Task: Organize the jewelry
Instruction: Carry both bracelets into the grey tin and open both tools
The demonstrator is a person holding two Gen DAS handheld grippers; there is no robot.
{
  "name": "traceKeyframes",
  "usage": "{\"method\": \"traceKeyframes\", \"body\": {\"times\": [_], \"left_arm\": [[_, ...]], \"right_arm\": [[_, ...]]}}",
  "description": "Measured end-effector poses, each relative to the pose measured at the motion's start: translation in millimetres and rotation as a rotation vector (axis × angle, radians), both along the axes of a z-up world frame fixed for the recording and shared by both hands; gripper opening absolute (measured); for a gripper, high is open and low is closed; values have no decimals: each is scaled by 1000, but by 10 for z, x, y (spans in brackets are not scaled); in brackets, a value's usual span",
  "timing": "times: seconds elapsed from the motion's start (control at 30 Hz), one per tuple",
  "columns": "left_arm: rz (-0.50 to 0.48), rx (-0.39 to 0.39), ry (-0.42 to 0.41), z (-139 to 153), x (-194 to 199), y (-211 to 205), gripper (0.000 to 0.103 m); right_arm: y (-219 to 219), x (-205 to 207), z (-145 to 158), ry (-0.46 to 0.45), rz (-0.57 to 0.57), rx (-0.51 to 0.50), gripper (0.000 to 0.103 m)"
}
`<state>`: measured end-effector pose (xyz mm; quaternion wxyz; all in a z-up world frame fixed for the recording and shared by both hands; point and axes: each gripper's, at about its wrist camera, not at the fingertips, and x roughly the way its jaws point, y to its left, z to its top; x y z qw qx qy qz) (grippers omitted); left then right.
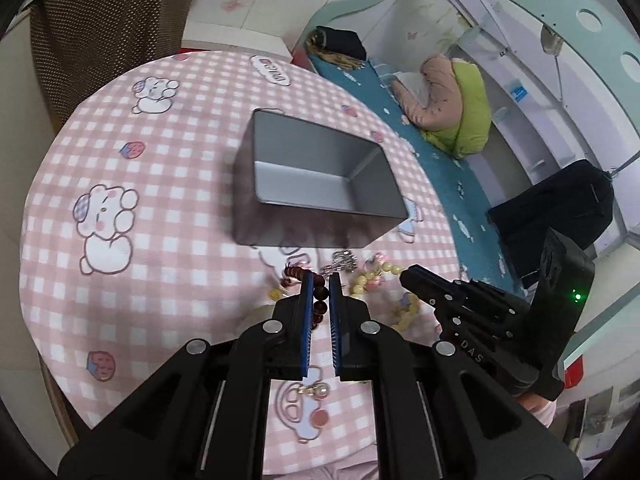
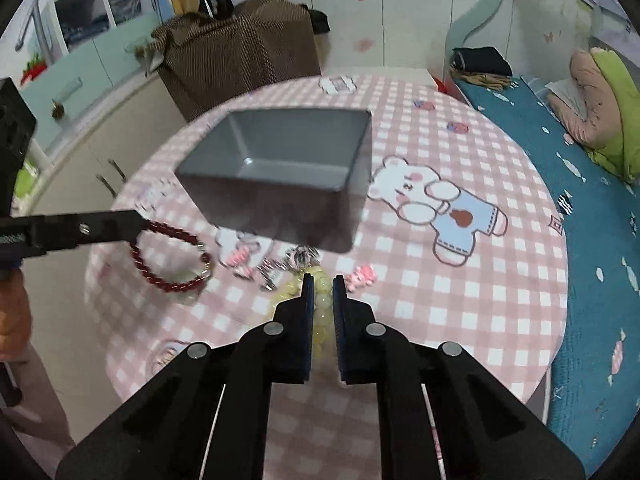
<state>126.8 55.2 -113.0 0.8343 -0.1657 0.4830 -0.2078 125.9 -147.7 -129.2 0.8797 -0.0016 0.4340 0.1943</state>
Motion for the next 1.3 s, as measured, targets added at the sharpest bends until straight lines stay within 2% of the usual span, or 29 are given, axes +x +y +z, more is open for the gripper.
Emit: {"method": "traceKeyframes", "body": {"times": [0.2, 0.8, 1.07, 1.3], "left_arm": [[4, 12, -30, 140, -51, -65, 8], [27, 31, -133, 547, -123, -39, 8], [27, 39, -190, 790, 11, -68, 8], [46, 70, -211, 856, 288, -98, 8]], "right_arm": [[17, -25, 215, -54, -3, 25, 9], [-11, -91, 602, -162, -8, 99, 9], [3, 27, 808, -213, -15, 115, 9], [85, 275, 804, -206, 2, 106, 9]]}}
